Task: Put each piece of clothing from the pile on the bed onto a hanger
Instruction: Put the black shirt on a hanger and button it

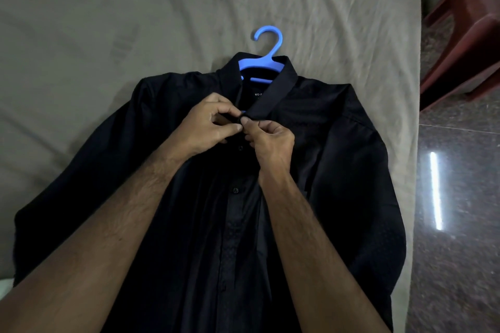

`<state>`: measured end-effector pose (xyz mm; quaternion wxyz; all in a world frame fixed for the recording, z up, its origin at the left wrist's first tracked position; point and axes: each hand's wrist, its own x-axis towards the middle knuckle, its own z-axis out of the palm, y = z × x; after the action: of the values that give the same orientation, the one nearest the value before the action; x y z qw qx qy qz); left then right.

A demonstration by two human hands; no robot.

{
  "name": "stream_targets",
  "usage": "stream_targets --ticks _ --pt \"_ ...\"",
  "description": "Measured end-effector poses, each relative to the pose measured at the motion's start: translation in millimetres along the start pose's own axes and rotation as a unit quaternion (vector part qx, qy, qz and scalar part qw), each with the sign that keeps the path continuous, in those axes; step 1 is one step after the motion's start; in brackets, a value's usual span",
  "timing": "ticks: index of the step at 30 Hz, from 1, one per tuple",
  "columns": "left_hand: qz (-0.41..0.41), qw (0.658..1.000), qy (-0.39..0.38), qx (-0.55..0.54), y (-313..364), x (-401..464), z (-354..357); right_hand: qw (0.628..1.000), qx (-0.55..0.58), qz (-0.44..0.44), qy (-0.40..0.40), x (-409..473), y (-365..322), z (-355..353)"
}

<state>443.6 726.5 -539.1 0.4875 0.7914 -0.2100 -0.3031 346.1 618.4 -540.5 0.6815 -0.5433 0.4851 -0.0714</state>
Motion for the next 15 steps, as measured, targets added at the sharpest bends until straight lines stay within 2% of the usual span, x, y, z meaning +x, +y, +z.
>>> stream_targets --ticks 5,9,15 --pt "0.020 0.999 0.026 0.023 -5.0 2.6 2.5 1.000 -0.027 0.001 -0.008 3.8 -0.8 -0.7" --pt "0.066 0.988 0.081 0.113 -12.9 2.1 9.7 0.999 -0.045 -0.007 -0.028 2.9 1.4 -0.6" --pt "0.098 0.975 0.099 0.171 -10.3 5.8 14.0 0.994 -0.102 -0.033 0.003 -6.2 2.5 11.8"
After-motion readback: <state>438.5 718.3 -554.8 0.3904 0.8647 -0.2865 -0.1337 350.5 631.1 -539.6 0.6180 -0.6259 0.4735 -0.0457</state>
